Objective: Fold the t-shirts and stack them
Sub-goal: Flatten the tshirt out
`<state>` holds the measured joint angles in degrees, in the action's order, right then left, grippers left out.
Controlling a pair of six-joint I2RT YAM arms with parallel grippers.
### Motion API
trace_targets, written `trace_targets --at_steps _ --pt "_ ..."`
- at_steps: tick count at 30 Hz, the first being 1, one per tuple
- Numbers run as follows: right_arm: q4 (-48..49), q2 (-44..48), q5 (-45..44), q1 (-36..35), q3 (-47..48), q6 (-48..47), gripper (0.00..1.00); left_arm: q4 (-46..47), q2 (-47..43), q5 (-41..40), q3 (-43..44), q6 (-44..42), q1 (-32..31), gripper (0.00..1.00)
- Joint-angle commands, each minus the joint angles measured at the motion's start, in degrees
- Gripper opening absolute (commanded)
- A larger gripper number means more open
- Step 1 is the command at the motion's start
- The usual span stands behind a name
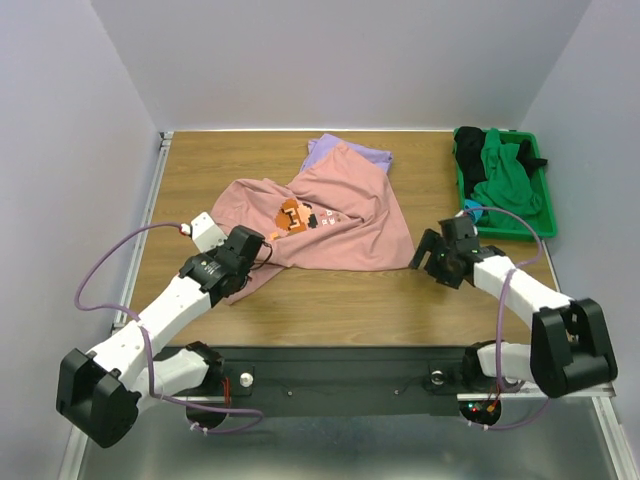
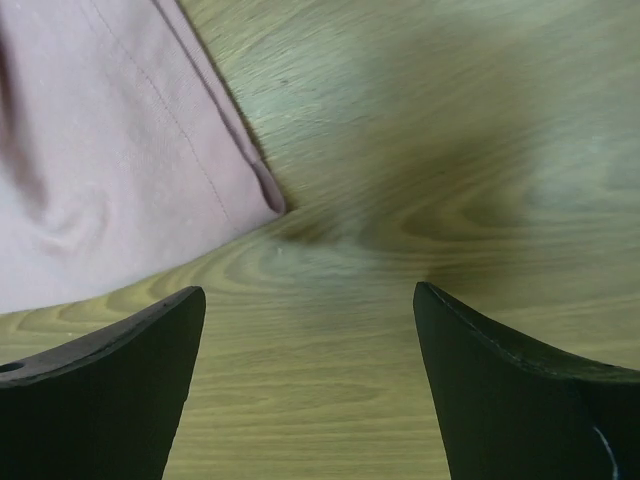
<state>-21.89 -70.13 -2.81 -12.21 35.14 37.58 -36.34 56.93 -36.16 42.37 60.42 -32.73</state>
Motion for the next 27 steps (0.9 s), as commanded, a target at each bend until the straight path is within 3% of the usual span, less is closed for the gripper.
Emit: trace_targets --at_steps 1,7,15,22,27 --pt "2.7 -5.5 -3.7 -4.0 5.5 0.9 0.89 0.9 -1.5 -1.1 -0.8 -0.7 0.2 0.0" --pt "6.7 -13.4 -4.8 -5.2 8.5 0.6 0.8 2.4 -3.1 -0.9 -1.0 -1.7 0.3 0.0" --pt "8.7 -20.7 -3.2 -7.3 10.1 0.3 0.44 2.0 -3.6 -2.2 -0.8 -1.2 0.6 0.0" --pt "8.5 -21.8 -4.5 -9.0 10.0 1.6 0.33 1.9 -4.6 -2.6 -1.0 -1.1 0.8 0.0" --pt "6.2 -22.7 -7.0 -11.6 10.4 3.0 0.34 2.2 -4.7 -2.2 -1.6 -0.8 0.9 0.0"
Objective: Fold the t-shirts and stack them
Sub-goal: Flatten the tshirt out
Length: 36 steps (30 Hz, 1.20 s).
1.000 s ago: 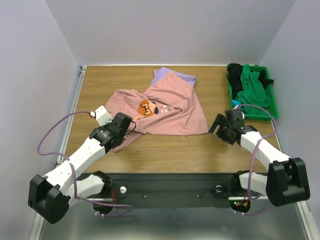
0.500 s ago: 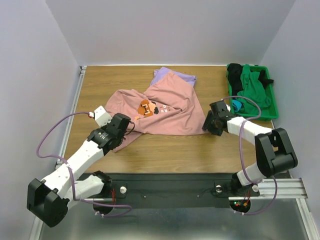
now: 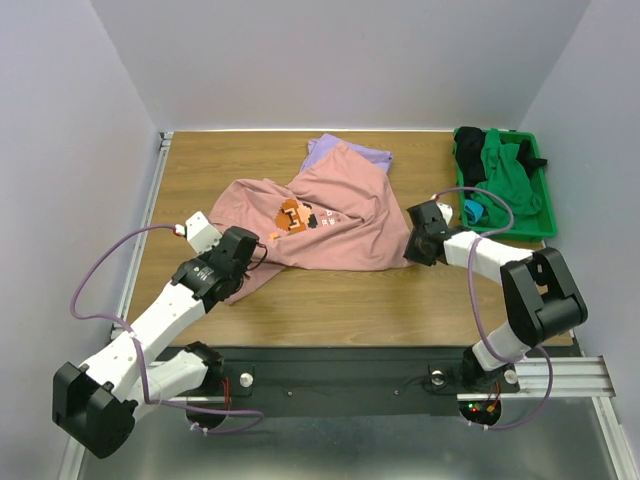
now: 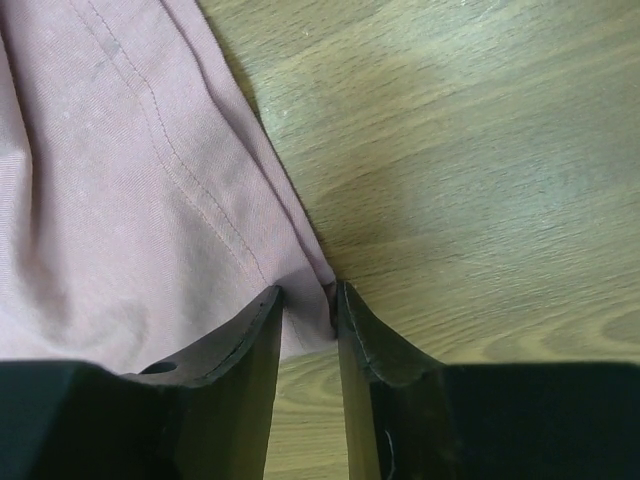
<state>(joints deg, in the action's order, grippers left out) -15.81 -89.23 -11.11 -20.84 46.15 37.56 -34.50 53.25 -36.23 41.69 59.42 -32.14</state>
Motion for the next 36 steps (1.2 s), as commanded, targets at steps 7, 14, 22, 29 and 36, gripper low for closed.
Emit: trace_targets --at_steps 7,14,22,29,36 --pt "-1.8 -3.8 -3.2 -3.6 -1.2 4.5 0.01 1.6 -1.0 -1.7 -1.1 -0.4 0.4 0.0" --pt "-1.8 13.8 -8.3 -3.7 5.7 -3.1 0.01 -4.1 -2.0 -5.7 9.6 -1.3 0.4 0.0" --pt "-1.9 30.6 -11.7 -3.7 22.5 -12.1 0.01 4.0 -8.5 -5.6 31.9 -18.6 0.4 0.0" --pt "-4.8 36.1 -9.3 -3.7 41.1 -16.4 0.01 9.6 -7.7 2.7 55.1 -34.6 0.4 0.0" --pt "-9.2 40.2 -1.7 -3.7 55.9 -17.3 0.0 9.2 -6.1 18.4 72.5 -40.3 0.4 0.0"
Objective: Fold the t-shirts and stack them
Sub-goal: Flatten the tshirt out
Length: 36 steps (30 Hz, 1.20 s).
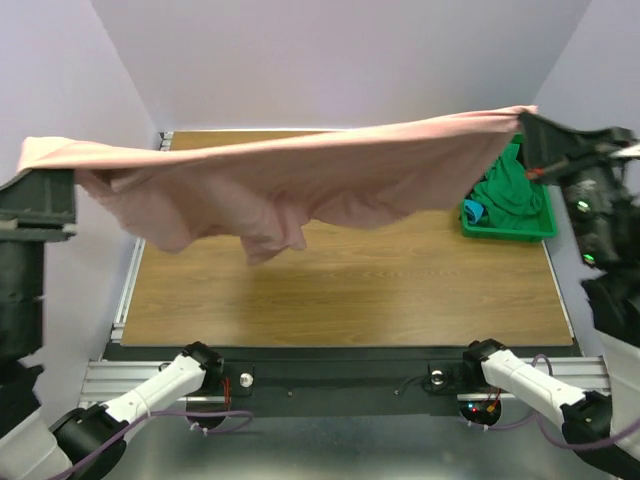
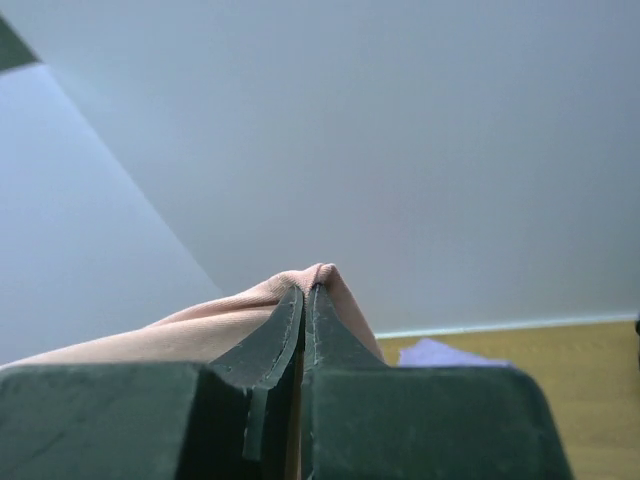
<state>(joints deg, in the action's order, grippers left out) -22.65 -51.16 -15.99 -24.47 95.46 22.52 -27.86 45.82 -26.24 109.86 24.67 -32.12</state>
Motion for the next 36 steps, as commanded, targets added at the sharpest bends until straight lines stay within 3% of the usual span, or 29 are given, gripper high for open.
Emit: trace_targets --at_steps 1,6,12,17,18,21,23,25,28,30,33,36 --pt "-3.6 2.3 4.5 -0.1 7.8 -2.5 0.0 2.7 1.2 10.0 6.0 -5.7 0.5 0.0" --pt "-6.3 3.3 6.4 -0.1 12.8 -2.0 0.0 3.9 1.1 19.6 10.6 -6.2 1.4 0.0" --pt "-6.8 4.0 -0.1 -0.1 8.0 -1.4 0.0 5.7 3.6 14.0 8.5 -9.4 2.8 0.0" --pt "-6.8 1.1 -13.5 -0.1 -5.8 0.8 0.0 8.7 10.3 -1.4 -4.0 -12.6 2.8 0.0" --pt "-6.3 -1.3 -22.8 -0.1 -14.7 3.0 0.0 11.0 17.0 -4.7 -11.9 -15.8 3.4 0.0" --pt "-4.7 -4.7 -27.7 0.0 -19.1 4.7 0.0 13.6 22.1 -1.8 -17.7 -16.9 6.5 0.0" --pt "-1.3 -9.2 -29.8 0.3 -26.1 5.6 0.0 20.4 24.8 2.7 -26.2 -16.8 9.9 0.0" --pt "1.8 -12.5 -29.1 1.9 -30.4 6.2 0.0 26.2 29.9 12.4 -31.3 -16.8 15.4 0.0" --pt "8.6 -21.7 -19.6 8.6 -36.6 7.4 0.01 32.5 40.7 20.1 -33.9 -16.7 20.0 0.0" --pt "13.8 -30.1 -6.4 14.4 -38.6 7.3 0.0 32.8 51.1 21.6 -30.9 -16.4 21.0 0.0" --pt "16.8 -38.2 -3.2 16.2 -35.1 6.7 0.0 30.2 63.8 26.0 -22.3 -14.7 22.4 0.0" --pt "16.9 -45.6 -0.8 17.3 -29.9 5.5 0.0 28.7 70.4 29.7 -16.5 -14.2 22.5 0.0"
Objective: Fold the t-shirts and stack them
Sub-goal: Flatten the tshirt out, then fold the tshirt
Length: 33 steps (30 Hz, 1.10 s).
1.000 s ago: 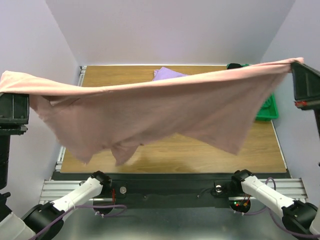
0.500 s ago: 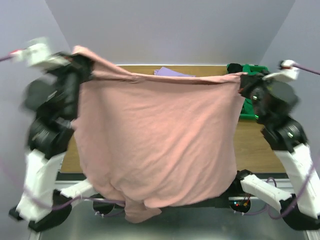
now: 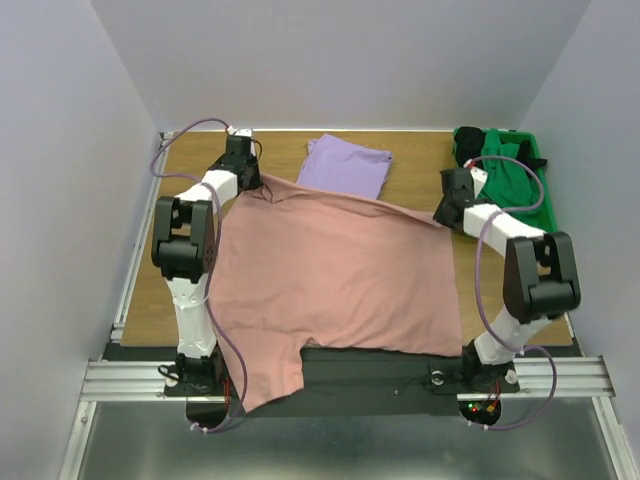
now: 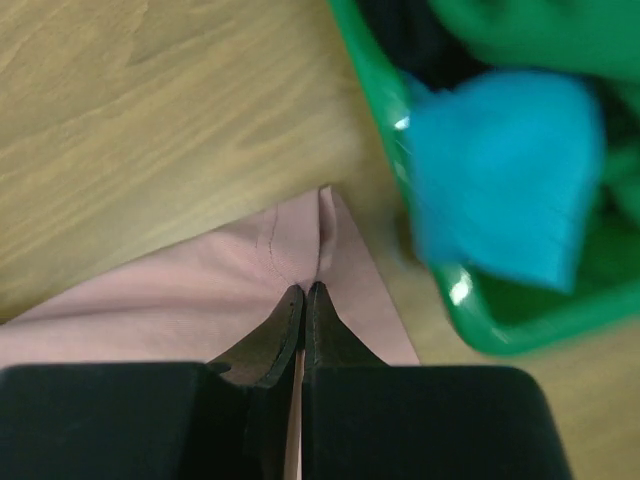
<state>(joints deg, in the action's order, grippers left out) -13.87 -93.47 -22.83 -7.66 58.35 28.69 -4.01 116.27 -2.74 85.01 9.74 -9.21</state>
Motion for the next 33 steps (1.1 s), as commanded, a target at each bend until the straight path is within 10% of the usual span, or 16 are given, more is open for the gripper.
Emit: trace_targets --at_steps 1,13,33 --pt "8.1 -5.3 6.1 0.7 8.2 -1.3 0.01 5.3 0.7 6.4 8.7 0.7 -0.4 0.0" --pt "8.0 -4.2 9.1 1.3 9.8 -3.4 0.0 -0.3 -5.0 1.1 4.4 4.9 -0.1 0.0" --pt "0.2 7.7 9.9 1.4 1.9 -7.3 0.01 -11.7 -30.7 10.8 -29.4 22.8 -0.5 0.0"
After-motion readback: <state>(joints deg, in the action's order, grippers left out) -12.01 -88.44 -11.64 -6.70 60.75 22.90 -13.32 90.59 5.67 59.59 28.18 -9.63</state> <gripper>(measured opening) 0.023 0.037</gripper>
